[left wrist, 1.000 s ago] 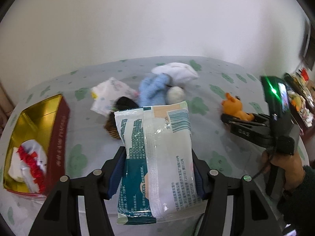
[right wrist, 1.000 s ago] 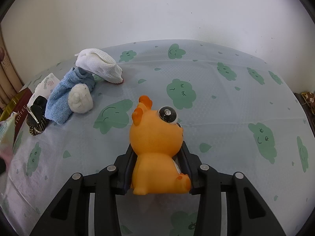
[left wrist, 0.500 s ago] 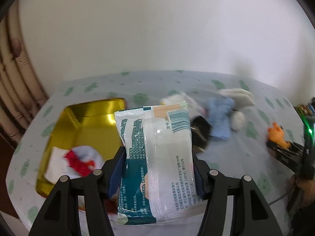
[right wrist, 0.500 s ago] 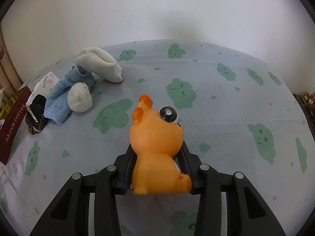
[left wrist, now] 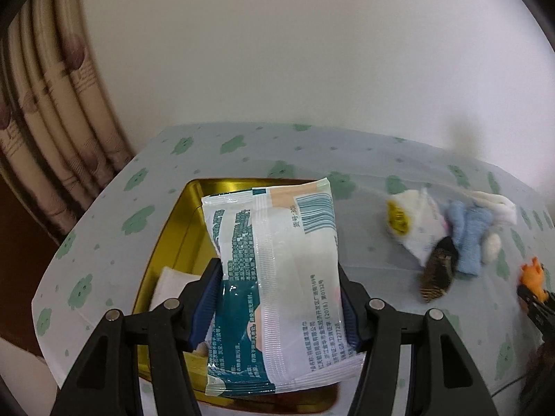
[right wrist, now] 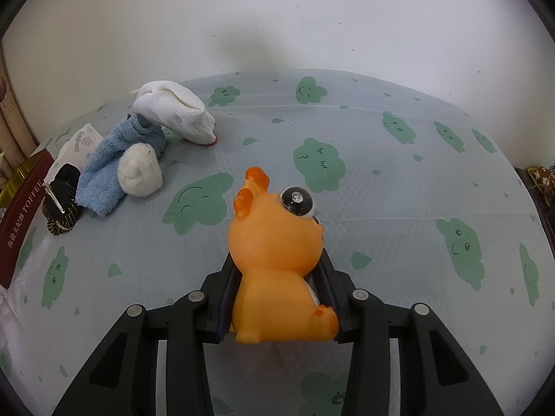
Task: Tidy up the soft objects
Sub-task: 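Carry the wet-wipes pack into the tin with the left tool and release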
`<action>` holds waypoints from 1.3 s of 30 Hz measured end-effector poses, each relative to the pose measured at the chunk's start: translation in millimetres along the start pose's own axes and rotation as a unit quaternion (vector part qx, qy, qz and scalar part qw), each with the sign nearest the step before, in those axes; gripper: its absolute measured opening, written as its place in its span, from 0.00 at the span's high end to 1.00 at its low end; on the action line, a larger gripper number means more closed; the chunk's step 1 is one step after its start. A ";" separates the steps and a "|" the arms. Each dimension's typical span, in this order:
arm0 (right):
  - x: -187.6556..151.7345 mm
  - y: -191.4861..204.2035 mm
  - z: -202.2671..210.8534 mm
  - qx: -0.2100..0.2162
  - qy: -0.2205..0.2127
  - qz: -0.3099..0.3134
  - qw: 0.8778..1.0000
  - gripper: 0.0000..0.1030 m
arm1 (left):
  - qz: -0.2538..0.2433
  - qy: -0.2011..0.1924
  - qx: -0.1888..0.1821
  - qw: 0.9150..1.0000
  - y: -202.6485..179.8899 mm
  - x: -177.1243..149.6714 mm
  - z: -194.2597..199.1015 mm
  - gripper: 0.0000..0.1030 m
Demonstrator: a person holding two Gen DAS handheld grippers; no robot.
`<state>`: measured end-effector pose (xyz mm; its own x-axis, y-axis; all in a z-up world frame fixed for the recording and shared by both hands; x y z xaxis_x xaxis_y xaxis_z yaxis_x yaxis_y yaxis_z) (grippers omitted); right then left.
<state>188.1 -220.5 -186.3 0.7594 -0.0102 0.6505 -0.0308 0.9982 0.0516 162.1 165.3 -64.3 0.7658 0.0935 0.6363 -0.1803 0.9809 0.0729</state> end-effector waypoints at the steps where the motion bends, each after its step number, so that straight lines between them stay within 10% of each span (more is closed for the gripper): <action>1: 0.3 0.0 -0.5 0.000 0.000 0.001 1.000 0.61 | 0.001 0.004 0.003 1.000 3.8 0.5 -4.5 0.41; 39: -0.6 0.1 0.7 -0.006 0.001 0.005 1.000 0.60 | -0.016 0.075 0.034 0.996 26.3 5.2 -67.6 0.37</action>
Point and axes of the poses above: each gripper's, at about its wrist camera, not at the fingertips, and z roughly against the way its jaws point, y to its left, x to its top, the point moved 6 cm from there along -z, roughly the way its jaws point
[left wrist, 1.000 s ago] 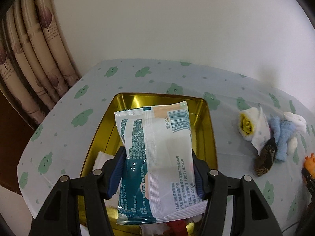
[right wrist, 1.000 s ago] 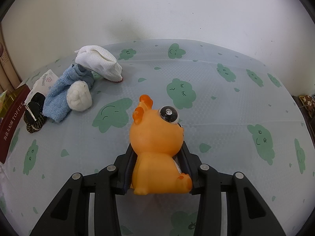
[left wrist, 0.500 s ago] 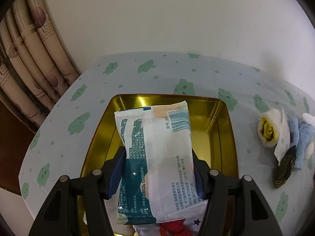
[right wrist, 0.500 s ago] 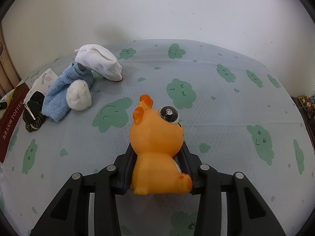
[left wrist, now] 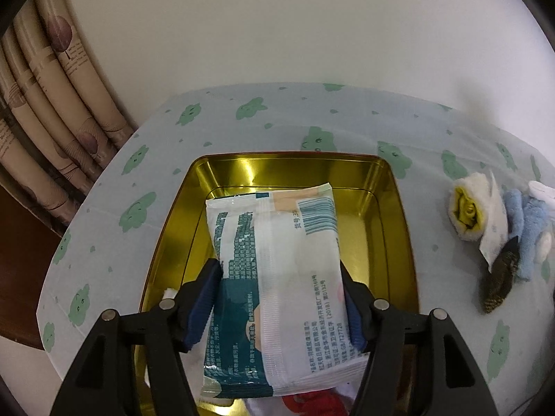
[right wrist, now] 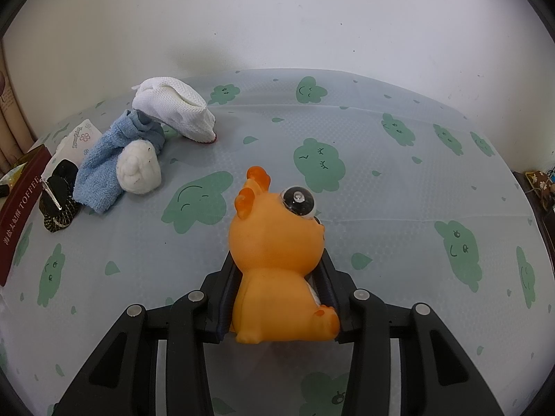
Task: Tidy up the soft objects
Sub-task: 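Carry the wet-wipes pack into the tin with the left tool and release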
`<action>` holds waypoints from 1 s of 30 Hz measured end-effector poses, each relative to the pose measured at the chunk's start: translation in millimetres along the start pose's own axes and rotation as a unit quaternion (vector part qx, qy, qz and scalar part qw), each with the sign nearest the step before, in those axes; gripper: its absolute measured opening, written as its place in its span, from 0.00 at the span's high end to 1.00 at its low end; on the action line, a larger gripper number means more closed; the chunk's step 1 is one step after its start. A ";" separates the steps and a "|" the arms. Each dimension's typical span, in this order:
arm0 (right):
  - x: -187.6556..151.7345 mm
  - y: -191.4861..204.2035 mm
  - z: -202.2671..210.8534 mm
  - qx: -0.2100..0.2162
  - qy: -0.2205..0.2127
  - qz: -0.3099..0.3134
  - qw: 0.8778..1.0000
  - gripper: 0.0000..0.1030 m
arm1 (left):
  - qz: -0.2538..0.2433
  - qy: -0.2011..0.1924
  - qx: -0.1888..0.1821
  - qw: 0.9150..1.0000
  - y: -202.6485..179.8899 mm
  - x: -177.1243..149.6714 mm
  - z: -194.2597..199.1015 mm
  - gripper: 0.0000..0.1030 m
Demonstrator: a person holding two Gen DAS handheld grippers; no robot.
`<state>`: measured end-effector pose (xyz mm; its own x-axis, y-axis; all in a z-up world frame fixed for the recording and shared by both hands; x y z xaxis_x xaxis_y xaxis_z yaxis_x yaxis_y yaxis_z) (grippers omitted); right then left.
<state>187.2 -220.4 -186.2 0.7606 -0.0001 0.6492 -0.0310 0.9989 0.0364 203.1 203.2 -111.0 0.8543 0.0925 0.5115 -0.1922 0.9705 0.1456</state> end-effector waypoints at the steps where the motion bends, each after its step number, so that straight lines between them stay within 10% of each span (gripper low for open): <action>1: 0.3 0.8 -0.4 0.000 0.000 0.000 1.000 0.60 | -0.003 -0.001 -0.002 1.000 -0.4 -0.3 2.3 0.36; 18: 1.4 1.6 -0.4 -0.001 0.001 0.001 1.000 0.60 | 0.003 -0.042 -0.008 0.999 10.9 -16.2 56.6 0.35; 30: 1.4 1.3 0.0 -0.003 0.001 0.004 1.000 0.59 | 0.086 -0.093 0.069 0.989 72.7 -64.9 88.7 0.35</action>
Point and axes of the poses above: each gripper's, at about its wrist camera, not at the fingertips, and z roughly against the way its jaws point, y to its left, x to its top, the point moved 6 cm from there along -z, roughly the way its jaws point
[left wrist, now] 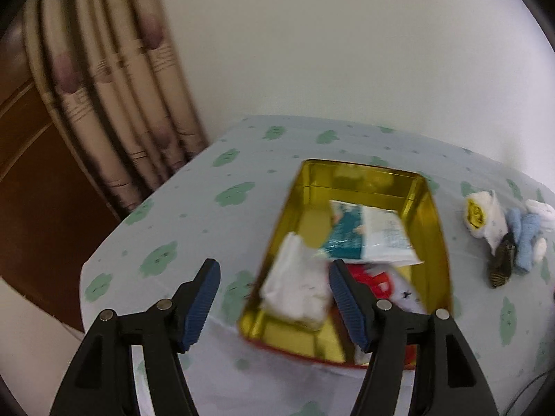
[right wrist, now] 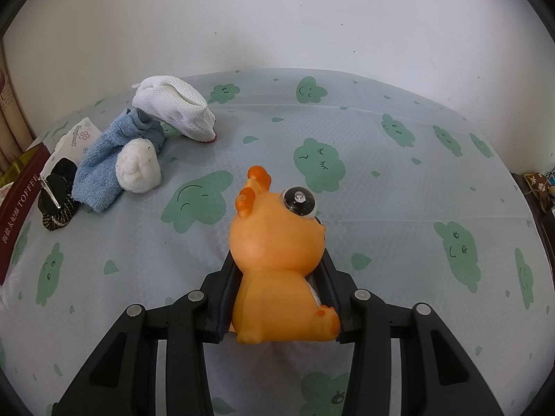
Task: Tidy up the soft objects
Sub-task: 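Carry the wet-wipes pack into the tin with the left tool and release, then lower the held orange toy into the tin and open the right tool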
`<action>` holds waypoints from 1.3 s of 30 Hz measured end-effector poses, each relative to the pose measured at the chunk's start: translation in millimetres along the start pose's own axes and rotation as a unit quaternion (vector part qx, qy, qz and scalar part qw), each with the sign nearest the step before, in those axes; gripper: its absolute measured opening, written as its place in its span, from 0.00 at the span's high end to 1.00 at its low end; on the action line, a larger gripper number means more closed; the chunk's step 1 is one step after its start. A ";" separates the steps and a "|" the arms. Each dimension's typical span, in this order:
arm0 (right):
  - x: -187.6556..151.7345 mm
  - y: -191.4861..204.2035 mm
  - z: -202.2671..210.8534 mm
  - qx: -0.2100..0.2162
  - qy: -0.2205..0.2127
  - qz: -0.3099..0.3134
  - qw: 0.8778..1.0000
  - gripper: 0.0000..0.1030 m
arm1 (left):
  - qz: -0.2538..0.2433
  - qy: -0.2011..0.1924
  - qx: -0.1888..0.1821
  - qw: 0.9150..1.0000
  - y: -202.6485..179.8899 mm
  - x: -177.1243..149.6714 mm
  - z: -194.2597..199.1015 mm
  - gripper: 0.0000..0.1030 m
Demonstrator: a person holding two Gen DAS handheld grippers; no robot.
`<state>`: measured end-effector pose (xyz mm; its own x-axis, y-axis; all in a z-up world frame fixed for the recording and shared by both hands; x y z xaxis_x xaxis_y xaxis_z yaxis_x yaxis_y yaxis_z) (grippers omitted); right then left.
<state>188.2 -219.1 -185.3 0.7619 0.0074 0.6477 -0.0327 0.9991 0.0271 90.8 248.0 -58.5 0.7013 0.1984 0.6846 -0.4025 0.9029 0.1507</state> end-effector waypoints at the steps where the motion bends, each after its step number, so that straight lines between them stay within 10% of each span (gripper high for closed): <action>1: -0.5 -1.0 0.6 -0.001 0.000 0.000 1.000 0.59 | 0.010 -0.004 0.005 1.000 6.1 -3.9 0.3 0.35; 18: -1.8 5.7 16.3 -0.019 -0.006 0.038 0.999 0.65 | 0.092 -0.011 0.029 0.995 56.0 -32.9 -15.0 0.35; 39: 9.7 168.7 78.5 0.104 -0.023 0.176 0.979 0.65 | 0.126 -0.010 0.006 0.992 61.3 -33.7 -12.8 0.35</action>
Point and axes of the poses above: each gripper's, at about its wrist camera, not at the fingertips, and z roughly against the way its jaws point, y to its left, x to its top, the point moved 6 cm from there along -z, roughly the way its jaws point
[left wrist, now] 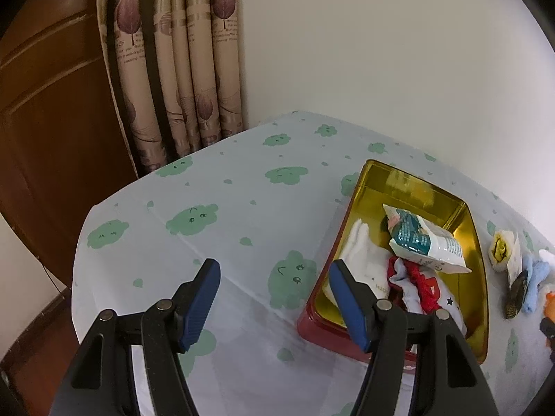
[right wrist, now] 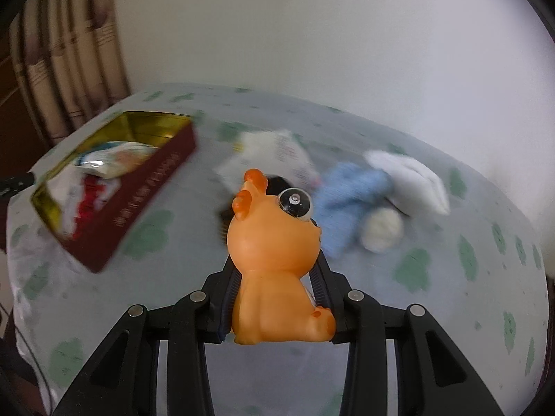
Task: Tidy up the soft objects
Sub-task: 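Lower the held orange toy into the tin and open the right tool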
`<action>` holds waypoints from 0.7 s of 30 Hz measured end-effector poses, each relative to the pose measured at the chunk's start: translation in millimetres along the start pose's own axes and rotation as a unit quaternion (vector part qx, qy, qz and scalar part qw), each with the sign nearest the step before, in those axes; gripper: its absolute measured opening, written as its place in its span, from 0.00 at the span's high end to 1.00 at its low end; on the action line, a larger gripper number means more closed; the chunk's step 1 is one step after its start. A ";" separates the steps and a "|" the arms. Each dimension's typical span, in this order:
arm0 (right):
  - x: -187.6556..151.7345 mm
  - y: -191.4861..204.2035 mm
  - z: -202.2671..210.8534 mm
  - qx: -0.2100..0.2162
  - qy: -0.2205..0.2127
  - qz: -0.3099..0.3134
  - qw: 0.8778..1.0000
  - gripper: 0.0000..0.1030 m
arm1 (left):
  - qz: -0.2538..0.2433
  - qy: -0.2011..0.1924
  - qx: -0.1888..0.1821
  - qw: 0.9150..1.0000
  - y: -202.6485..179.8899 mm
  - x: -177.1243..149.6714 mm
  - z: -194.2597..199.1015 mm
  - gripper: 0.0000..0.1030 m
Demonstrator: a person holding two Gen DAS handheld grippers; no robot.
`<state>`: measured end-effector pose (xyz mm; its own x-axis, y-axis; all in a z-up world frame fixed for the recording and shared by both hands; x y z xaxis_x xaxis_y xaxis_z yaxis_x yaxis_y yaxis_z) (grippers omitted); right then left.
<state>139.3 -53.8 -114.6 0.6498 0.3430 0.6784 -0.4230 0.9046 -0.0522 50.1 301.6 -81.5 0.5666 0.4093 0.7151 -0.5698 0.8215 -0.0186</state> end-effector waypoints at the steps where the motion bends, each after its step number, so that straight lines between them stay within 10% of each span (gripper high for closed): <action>1: 5.1 11.0 1.9 0.008 -0.001 0.011 1.000 0.65 | 0.003 -0.002 0.000 1.000 1.2 0.6 0.7 0.35; 21: 59.5 177.1 -12.2 0.115 -0.021 0.097 0.988 0.65 | 0.027 -0.010 0.014 0.999 14.8 3.7 1.8 0.35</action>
<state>110.8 130.0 -92.5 0.5173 0.4888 0.7025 -0.6721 0.7402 -0.0201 42.7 314.5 -77.8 0.5230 0.4450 0.7269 -0.6159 0.7869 -0.0386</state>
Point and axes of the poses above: each gripper's, at about its wrist camera, not at the fingertips, and z roughly against the way its jaws point, y to its left, x to its top, the point moved 6 cm from there along -z, roughly the way its jaws point
